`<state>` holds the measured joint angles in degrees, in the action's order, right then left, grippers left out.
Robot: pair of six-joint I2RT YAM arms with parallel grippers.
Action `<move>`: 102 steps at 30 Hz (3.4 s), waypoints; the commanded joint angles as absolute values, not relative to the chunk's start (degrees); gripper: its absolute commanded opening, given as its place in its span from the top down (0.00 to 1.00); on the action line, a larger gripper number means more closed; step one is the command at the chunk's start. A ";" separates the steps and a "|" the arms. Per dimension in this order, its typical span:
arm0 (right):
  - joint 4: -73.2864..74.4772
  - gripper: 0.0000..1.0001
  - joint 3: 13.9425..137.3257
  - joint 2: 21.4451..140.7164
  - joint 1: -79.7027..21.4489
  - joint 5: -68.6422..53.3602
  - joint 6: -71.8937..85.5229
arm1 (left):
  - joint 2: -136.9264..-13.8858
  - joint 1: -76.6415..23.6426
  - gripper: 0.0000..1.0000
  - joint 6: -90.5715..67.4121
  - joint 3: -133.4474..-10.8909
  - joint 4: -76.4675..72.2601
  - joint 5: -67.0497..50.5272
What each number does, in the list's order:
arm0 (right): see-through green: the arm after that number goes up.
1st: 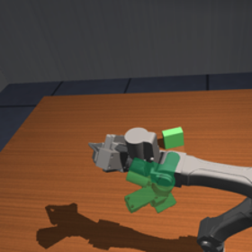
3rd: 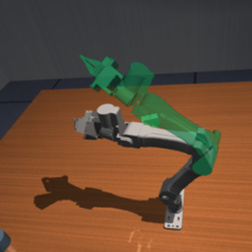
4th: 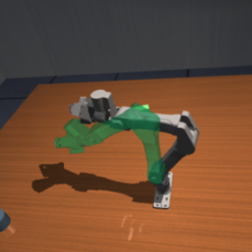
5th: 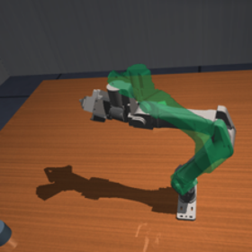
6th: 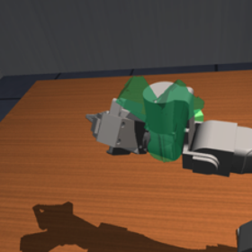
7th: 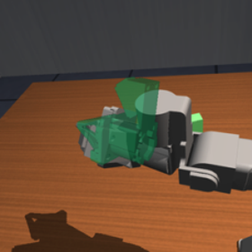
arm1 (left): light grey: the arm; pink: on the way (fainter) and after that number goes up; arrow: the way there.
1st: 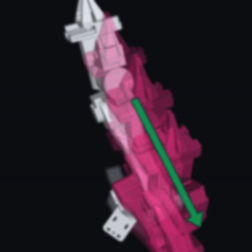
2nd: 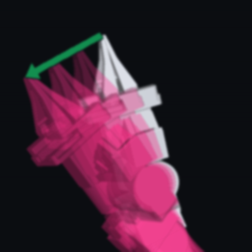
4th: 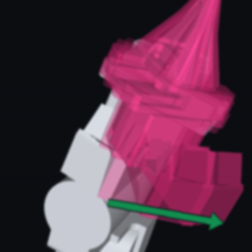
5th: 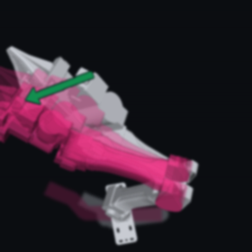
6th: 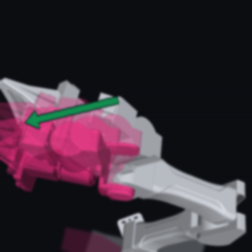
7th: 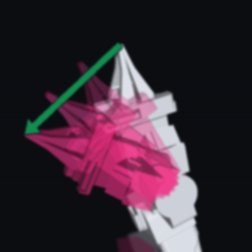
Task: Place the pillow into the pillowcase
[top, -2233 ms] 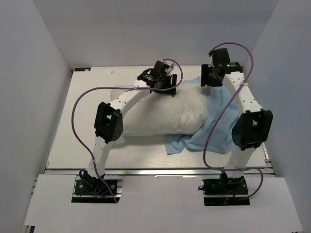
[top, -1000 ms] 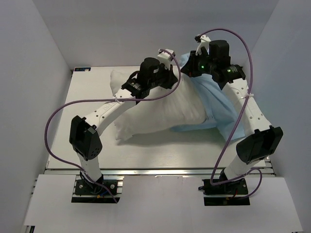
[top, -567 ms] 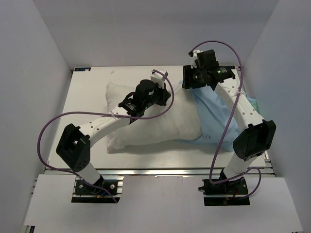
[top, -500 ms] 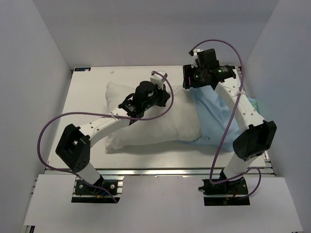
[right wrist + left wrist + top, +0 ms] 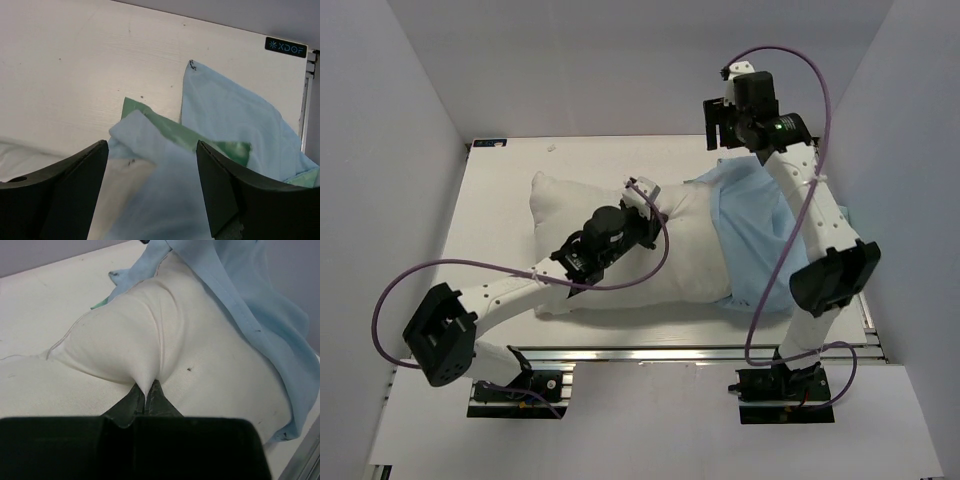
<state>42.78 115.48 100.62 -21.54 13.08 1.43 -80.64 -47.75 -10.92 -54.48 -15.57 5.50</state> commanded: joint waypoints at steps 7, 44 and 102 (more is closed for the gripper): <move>58.53 0.26 121.30 108.37 -19.95 3.17 -4.04 | -73.66 -51.41 1.00 -5.27 -49.75 -21.00 10.99; 37.63 1.00 122.96 107.23 -36.21 -29.62 7.28 | -78.92 -52.91 1.00 8.78 -60.11 -41.39 18.53; 31.91 0.11 60.82 70.74 -23.47 7.03 22.33 | -91.66 -46.41 0.30 -3.33 -63.62 23.64 14.49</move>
<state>36.07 61.87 68.01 -23.73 6.22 22.94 -89.12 -46.70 -1.63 -62.22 20.95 10.68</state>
